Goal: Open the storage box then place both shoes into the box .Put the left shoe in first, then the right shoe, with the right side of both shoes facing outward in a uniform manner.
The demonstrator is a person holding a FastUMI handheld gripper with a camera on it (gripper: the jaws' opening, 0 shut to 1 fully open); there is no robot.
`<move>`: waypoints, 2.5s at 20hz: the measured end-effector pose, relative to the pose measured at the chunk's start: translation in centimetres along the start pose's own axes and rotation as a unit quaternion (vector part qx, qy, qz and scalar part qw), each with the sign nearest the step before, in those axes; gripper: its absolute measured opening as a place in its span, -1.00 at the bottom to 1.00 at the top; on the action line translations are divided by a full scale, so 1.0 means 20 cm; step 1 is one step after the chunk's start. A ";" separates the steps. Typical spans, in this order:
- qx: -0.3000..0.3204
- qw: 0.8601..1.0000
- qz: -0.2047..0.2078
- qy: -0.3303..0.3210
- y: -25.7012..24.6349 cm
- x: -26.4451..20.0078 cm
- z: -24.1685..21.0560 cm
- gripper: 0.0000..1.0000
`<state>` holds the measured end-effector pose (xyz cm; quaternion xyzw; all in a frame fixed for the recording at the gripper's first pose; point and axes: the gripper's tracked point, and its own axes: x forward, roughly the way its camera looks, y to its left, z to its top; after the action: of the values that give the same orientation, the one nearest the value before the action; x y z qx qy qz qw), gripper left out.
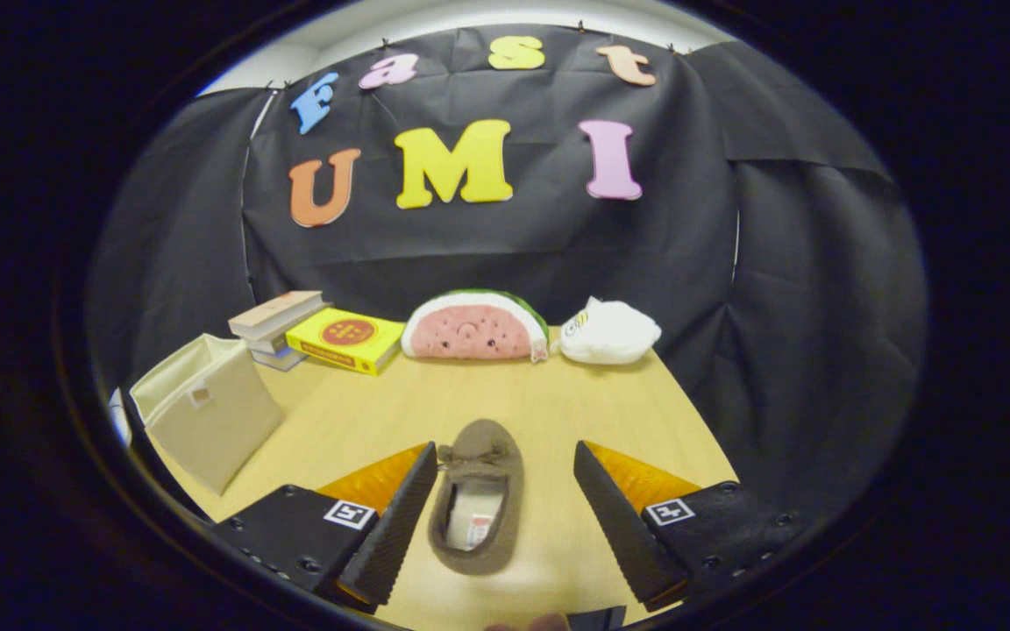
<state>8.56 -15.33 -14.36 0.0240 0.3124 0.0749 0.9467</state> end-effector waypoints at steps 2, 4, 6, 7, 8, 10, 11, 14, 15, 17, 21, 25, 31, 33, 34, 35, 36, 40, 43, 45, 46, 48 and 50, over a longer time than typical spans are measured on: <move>-0.007 0.999 0.000 0.033 -0.04 0.10 -0.08 0.92; -0.008 0.998 0.005 0.063 -0.05 0.21 -0.16 0.92; -0.010 0.996 0.008 0.093 -0.06 0.29 -0.25 0.92; -0.007 0.995 0.014 0.102 -0.05 0.33 -0.28 0.93; -0.003 0.994 0.021 0.112 -0.04 0.35 -0.31 0.92; 0.004 0.993 0.029 0.119 -0.03 0.39 -0.32 0.92; 0.005 0.993 0.033 0.117 -0.01 0.42 -0.32 0.88; 0.004 0.990 0.048 0.129 0.08 0.48 -0.34 0.49; 0.002 0.990 0.042 0.134 0.07 0.50 -0.35 0.21; -0.005 0.991 0.009 0.133 0.01 0.53 -0.34 -0.34; 0.046 0.990 0.011 0.137 0.03 0.51 -0.34 -1.00; 0.082 0.989 0.006 0.126 0.11 0.41 -0.29 -0.99; 0.116 0.990 -0.008 0.082 0.42 0.15 -0.07 -1.00; 0.134 0.989 -0.001 0.058 0.60 0.07 0.07 -1.00; 0.141 0.989 0.004 0.045 0.69 0.04 0.14 -1.00; 0.147 0.988 0.009 0.036 0.80 0.01 0.20 -1.00; 0.152 0.988 0.015 0.030 0.90 -0.02 0.25 -1.00; 0.171 0.983 0.055 0.029 1.40 -0.09 0.41 -0.99; 0.173 0.982 0.073 0.026 1.72 -0.10 0.47 -0.99; 0.185 0.979 0.081 0.030 1.91 -0.10 0.48 -1.00; 0.192 0.977 0.087 0.031 1.99 -0.10 0.48 -1.00; 0.188 0.978 0.086 0.036 2.11 -0.08 0.46 -1.00; 0.175 0.981 0.071 0.038 2.17 -0.04 0.41 -1.00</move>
<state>7.21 27.49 -3.28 0.2082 0.3542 0.0868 0.9075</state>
